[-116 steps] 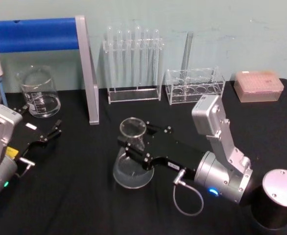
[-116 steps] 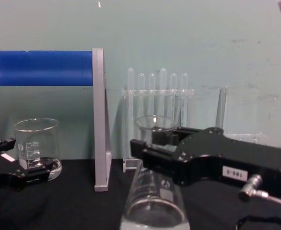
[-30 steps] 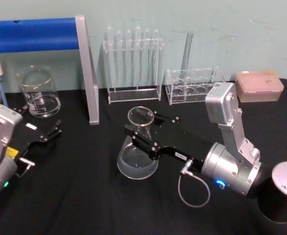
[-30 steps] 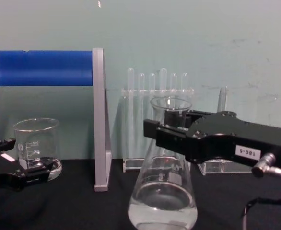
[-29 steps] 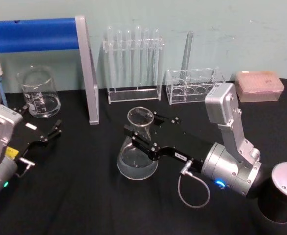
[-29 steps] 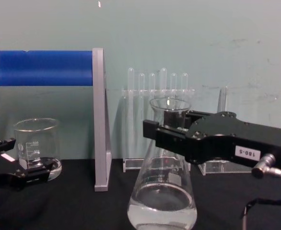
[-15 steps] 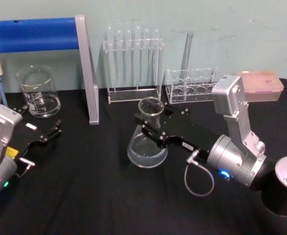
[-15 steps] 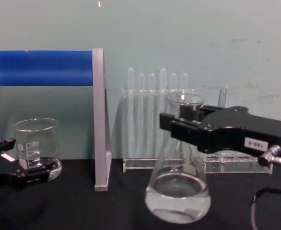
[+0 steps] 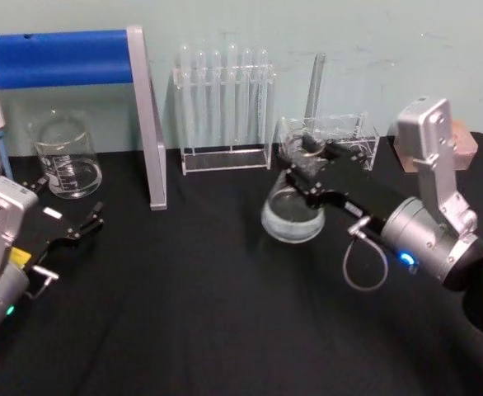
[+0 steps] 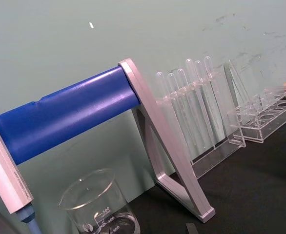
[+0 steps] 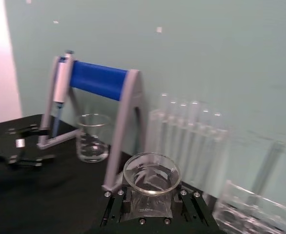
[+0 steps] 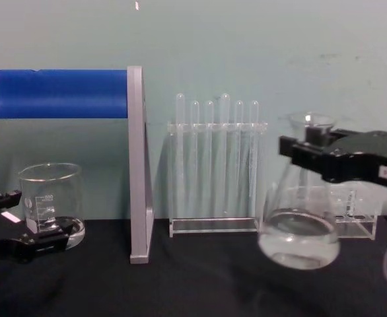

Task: Grasp the erlenmeyer flask with one hand, shake it three times, then place it back.

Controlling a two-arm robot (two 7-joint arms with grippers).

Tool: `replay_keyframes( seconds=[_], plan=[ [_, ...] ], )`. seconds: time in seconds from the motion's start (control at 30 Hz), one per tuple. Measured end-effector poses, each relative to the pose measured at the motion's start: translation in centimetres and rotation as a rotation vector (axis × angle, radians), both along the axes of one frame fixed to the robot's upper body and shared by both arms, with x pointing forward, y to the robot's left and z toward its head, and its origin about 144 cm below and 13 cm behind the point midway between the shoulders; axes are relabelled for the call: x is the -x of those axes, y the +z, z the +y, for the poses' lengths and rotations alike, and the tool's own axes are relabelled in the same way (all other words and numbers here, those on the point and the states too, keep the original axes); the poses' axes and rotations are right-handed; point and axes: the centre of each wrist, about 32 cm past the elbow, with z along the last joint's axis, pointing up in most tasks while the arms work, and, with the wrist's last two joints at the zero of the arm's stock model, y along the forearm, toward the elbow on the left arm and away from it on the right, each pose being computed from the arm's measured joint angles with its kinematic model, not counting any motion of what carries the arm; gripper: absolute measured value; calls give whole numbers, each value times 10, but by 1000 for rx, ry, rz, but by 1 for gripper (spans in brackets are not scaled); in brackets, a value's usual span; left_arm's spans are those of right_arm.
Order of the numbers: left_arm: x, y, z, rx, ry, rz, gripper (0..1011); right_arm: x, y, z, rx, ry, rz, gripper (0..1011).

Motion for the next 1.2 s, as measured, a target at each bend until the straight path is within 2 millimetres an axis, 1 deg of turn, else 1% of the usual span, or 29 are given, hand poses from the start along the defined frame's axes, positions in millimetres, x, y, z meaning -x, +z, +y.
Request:
replay_keyframes(
  seconds=[0.37, 0.7, 0.97, 1.2],
  plan=[
    [0, 0, 0, 0, 0, 0, 1001, -14, 2, -28, -13, -144, -7, 453],
    [0, 0, 0, 0, 0, 0, 1001, -20, 3, -43, -22, -222, -10, 453],
    [0, 0, 0, 0, 0, 0, 1001, -19, 2, -43, -26, -225, -6, 453],
    [0, 0, 0, 0, 0, 0, 1001, -15, 2, -32, -28, -170, -2, 453]
  ],
)
